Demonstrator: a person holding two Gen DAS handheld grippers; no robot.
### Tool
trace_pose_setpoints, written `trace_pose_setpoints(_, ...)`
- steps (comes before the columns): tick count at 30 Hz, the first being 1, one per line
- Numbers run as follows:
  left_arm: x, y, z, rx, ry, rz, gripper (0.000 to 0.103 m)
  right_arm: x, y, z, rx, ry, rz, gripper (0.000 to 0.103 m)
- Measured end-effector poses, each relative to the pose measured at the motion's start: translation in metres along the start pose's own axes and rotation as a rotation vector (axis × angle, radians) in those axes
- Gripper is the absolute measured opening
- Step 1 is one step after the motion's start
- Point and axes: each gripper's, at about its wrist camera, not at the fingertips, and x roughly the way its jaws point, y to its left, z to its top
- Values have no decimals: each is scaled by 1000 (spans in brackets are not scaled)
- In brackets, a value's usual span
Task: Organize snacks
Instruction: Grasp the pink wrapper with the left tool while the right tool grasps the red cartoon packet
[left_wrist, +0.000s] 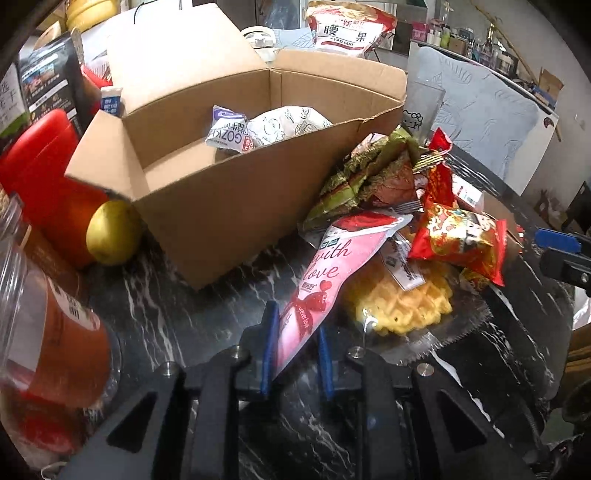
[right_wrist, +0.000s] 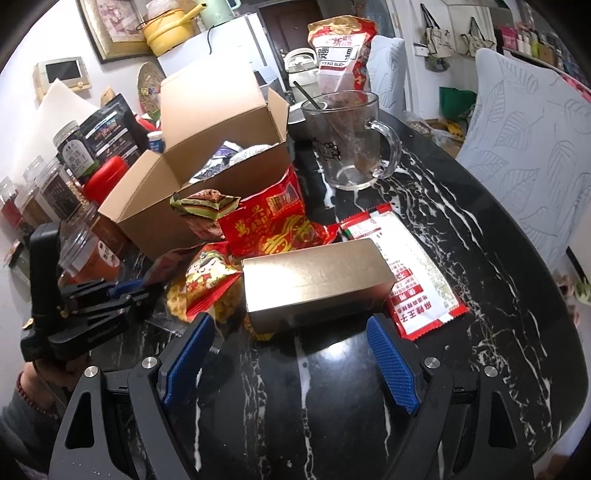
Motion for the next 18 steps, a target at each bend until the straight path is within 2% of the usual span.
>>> trace_pose_setpoints(9, 22, -9, 15, 76, 14, 63, 20, 0, -7, -3, 19, 5, -5, 85)
trace_pose_setpoints(13, 22, -3, 20, 12, -3, 20, 20, 4, -11, -4, 29, 11, -10, 85)
trace_pose_setpoints(18, 5, -2, 17, -44, -35, -21, 14, 2, -13, -3, 31, 7, 8, 85)
